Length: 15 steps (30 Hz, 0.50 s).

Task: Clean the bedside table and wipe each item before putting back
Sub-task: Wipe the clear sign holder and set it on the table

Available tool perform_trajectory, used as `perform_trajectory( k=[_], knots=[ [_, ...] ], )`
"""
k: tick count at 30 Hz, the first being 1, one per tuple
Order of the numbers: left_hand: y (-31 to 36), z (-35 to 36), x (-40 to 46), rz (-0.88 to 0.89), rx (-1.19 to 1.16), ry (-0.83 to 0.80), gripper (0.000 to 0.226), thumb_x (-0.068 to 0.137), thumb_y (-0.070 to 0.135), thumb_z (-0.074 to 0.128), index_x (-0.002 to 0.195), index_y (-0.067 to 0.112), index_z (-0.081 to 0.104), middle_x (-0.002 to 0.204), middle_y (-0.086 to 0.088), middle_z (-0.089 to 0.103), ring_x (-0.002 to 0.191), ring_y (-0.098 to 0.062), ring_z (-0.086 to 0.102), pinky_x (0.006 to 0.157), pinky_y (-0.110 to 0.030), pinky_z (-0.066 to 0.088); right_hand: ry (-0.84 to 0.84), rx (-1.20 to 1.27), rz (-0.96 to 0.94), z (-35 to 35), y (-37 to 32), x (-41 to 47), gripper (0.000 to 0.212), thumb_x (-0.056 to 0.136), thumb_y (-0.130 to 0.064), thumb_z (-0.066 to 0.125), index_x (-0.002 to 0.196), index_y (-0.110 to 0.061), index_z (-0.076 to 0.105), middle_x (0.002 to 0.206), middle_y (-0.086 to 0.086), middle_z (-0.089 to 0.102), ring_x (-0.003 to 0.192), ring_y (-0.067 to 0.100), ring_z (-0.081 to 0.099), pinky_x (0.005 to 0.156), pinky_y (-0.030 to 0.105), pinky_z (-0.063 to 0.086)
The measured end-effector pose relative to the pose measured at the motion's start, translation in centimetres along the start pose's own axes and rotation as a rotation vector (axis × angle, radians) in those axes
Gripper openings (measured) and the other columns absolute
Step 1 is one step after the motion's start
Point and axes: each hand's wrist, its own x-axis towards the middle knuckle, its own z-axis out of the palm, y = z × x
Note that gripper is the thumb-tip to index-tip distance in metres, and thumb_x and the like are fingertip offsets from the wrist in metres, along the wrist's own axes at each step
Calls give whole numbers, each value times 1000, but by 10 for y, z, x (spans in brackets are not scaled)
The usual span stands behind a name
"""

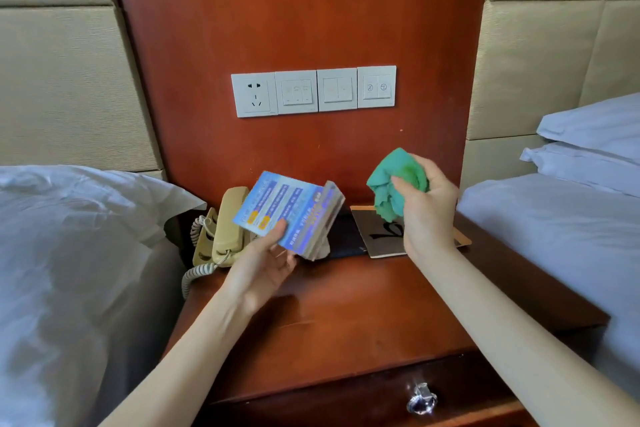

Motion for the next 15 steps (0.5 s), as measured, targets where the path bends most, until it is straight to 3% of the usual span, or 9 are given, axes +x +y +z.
perform_trajectory(
  k=[3, 7, 10, 15],
  knots=[
    [-1, 2, 0, -38, -47, 50, 32, 68, 22, 73, 99, 16, 66, 81, -2, 73, 53, -7, 61, 41, -14, 45, -91, -201, -145, 11, 5, -18, 40, 81, 4, 63, 94, -33, 66, 103, 1, 64, 94, 5, 62, 83, 25, 49],
    [-5, 7, -2, -18, -10, 70, 25, 75, 18, 71, 98, 14, 66, 80, -4, 74, 53, -7, 65, 42, -14, 47, -302, -311, -295, 33, 15, -46, 31, 79, 12, 62, 101, -7, 71, 100, 1, 59, 93, 2, 59, 83, 20, 47],
    [-2, 5, -4, 36, -66, 123, 19, 86, 14, 65, 105, 10, 64, 79, -3, 75, 56, -7, 67, 44, -13, 49, -410, -327, -251, 41, 21, -60, 37, 77, 16, 59, 104, -6, 70, 100, -4, 59, 95, 1, 58, 82, 16, 46],
    [3, 6, -5, 86, -115, 150, 33, 88, 12, 64, 120, 6, 60, 93, -6, 72, 58, -7, 68, 45, -11, 49, -570, -330, -227, 42, 21, -65, 36, 75, 16, 61, 101, -7, 71, 97, -11, 59, 94, -2, 59, 80, 12, 45]
  ],
)
